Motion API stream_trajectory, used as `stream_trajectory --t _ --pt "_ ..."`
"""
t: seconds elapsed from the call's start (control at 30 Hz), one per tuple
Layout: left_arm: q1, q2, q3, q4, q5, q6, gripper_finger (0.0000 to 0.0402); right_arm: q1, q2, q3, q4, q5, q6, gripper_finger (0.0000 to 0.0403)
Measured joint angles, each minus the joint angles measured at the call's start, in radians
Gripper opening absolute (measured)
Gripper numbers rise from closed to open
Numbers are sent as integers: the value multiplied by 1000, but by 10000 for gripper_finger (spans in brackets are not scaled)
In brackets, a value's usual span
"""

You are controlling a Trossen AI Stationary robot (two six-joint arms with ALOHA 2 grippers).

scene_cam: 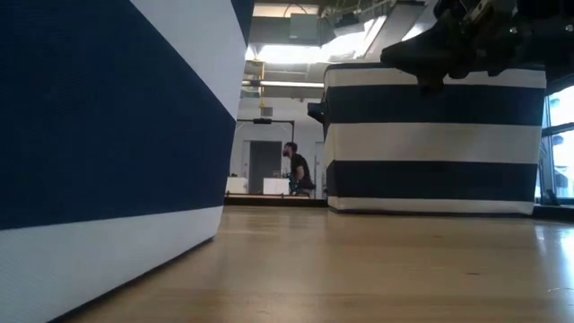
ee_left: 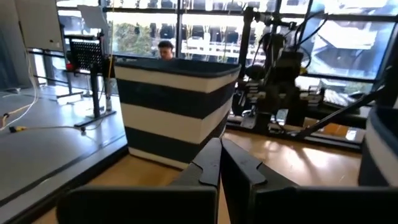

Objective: Sort clothes
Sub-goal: Return to Home Position

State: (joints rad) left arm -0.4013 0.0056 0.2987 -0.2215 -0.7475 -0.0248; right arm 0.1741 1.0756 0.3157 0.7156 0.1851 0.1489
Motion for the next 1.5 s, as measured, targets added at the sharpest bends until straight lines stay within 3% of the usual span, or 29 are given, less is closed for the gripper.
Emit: stream_trajectory --t 0.3,0.5,0.67,0.9,1.3,1.5 --pt "95 0 -84 77 186 -28 0 2 0 0 15 -183 -51 35" --pt "170 0 -178 136 357 -47 0 2 0 -4 16 -224 -75 35" --pt "220 0 -234 160 510 -54 0 -2 -1 -85 68 -310 -66 35" --pt "239 1 -248 162 513 -22 0 -89 -82 -304 236 -309 30 35" --pt "239 1 -248 155 485 33 0 -249 -424 -305 -87 -395 26 35" --pt "239 1 -248 153 478 40 0 -275 -602 -306 -227 -354 18 35"
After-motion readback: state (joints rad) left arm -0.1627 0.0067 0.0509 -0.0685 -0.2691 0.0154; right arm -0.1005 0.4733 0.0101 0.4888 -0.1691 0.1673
